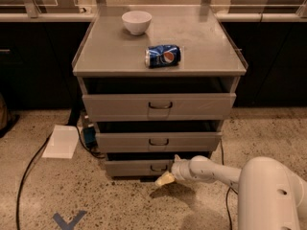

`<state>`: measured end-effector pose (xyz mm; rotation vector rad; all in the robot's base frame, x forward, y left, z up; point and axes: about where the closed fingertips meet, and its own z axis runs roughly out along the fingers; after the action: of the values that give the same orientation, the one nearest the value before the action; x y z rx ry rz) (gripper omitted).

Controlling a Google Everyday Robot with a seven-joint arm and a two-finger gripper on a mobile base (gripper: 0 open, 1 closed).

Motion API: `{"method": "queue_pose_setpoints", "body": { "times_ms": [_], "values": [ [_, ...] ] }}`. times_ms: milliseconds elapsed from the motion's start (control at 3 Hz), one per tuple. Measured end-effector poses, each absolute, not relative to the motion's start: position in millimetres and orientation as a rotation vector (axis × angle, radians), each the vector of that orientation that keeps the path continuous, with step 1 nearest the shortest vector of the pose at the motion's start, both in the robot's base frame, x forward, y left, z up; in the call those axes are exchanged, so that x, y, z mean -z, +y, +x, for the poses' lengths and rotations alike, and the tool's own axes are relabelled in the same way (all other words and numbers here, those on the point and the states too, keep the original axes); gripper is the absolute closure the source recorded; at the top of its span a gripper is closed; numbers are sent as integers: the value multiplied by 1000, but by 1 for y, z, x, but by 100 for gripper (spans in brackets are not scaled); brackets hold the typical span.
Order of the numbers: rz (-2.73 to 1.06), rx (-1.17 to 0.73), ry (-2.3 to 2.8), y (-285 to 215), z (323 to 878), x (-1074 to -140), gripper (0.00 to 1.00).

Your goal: Open bottom drawer

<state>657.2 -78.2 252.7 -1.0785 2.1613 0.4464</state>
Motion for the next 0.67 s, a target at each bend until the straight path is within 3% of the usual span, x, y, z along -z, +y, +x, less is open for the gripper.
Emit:
{"method": "queue_pose_setpoints", "body": {
  "times_ms": [667],
  "values": [
    [-1007, -656, 2230, -99, 671, -204, 0]
  ]
}}
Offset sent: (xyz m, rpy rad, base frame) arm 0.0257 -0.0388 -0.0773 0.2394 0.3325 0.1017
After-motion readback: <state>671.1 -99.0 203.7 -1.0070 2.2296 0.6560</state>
